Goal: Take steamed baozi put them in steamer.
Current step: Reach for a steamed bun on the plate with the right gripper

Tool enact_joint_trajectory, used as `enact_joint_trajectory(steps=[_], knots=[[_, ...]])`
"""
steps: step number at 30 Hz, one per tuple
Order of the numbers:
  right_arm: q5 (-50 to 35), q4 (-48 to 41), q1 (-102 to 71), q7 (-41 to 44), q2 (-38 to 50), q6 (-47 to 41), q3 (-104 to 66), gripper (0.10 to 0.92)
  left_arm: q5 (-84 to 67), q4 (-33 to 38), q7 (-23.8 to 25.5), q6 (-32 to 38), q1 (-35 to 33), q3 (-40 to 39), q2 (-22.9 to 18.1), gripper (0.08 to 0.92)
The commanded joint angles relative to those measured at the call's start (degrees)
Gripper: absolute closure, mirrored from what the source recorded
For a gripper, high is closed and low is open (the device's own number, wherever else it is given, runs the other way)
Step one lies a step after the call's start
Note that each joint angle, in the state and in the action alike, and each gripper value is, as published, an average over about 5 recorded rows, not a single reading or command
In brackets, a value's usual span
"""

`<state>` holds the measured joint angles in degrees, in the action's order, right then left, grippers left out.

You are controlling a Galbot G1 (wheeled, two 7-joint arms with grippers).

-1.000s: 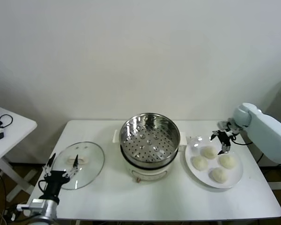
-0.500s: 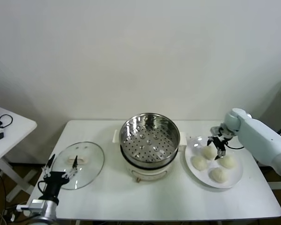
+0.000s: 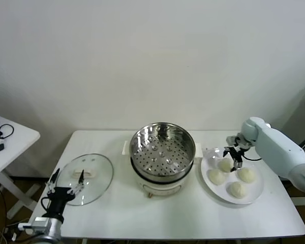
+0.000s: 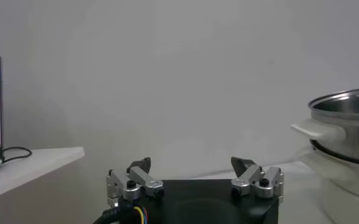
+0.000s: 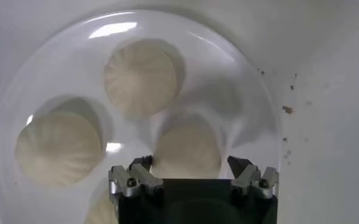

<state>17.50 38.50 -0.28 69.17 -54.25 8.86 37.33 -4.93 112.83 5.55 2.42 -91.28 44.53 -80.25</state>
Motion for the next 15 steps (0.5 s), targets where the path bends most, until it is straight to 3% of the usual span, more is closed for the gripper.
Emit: enact_joint_trajectory(steps=[1, 6, 15], knots=[[0.4, -0.9, -0.1, 0.1, -0.5, 0.0, -0.7, 0.203, -0.1, -0.1, 0.0, 0.1, -0.2, 0.1, 0.1, 0.177], [0.4, -0.6, -0.1, 0.3, -0.3, -0.1, -0.7, 0.225, -0.1, -0.1, 0.0, 0.2, -0.3, 0.3, 0.0, 0.177], [0.2, 0.2, -0.8, 0.2, 0.0, -0.2, -1.5, 0.345, -0.1, 0.0, -0.1, 0.2, -0.4, 0.3, -0.2, 0.177]])
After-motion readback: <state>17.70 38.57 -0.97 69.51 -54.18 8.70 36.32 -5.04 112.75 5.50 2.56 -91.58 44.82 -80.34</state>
